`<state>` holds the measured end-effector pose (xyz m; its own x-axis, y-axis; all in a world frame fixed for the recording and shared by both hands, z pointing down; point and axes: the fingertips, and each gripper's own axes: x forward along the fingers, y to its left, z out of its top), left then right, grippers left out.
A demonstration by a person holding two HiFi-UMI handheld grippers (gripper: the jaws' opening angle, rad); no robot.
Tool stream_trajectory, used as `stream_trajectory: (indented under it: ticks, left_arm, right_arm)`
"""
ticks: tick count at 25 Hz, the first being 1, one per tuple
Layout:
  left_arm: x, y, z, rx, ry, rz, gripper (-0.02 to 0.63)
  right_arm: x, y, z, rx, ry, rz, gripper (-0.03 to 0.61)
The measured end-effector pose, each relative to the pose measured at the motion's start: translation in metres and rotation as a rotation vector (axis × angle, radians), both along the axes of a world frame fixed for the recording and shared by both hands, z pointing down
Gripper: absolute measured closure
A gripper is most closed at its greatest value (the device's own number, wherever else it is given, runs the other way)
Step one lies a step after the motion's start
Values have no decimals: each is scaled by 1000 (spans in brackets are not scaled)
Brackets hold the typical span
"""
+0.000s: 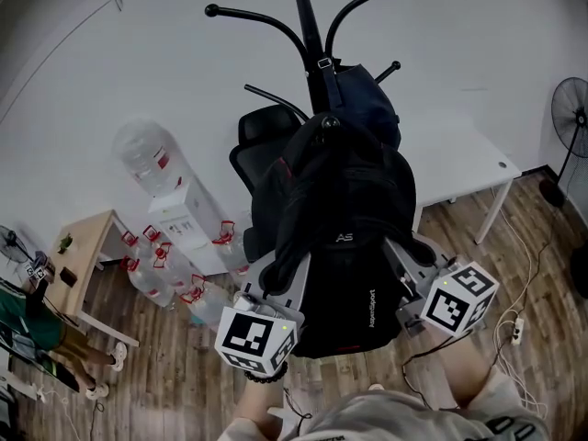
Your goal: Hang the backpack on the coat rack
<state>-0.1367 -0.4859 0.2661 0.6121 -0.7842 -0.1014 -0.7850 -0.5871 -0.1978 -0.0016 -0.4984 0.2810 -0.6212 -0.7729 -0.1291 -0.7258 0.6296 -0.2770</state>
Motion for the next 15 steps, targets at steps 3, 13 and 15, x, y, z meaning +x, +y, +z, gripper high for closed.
stream_trajectory:
  ticks: [3,13,15]
  left_arm:
    - [0,-10,9,-17,-2,-5,580]
    - [6,-45,31,-46,2,-5,580]
    - [6,-51,34,-52,7,-5,580]
  right_arm:
    - [0,-8,9,-22,2,5,548]
    - [5,-39,28,-40,4,22,548]
    - [5,-43,31,-46,2,26,548]
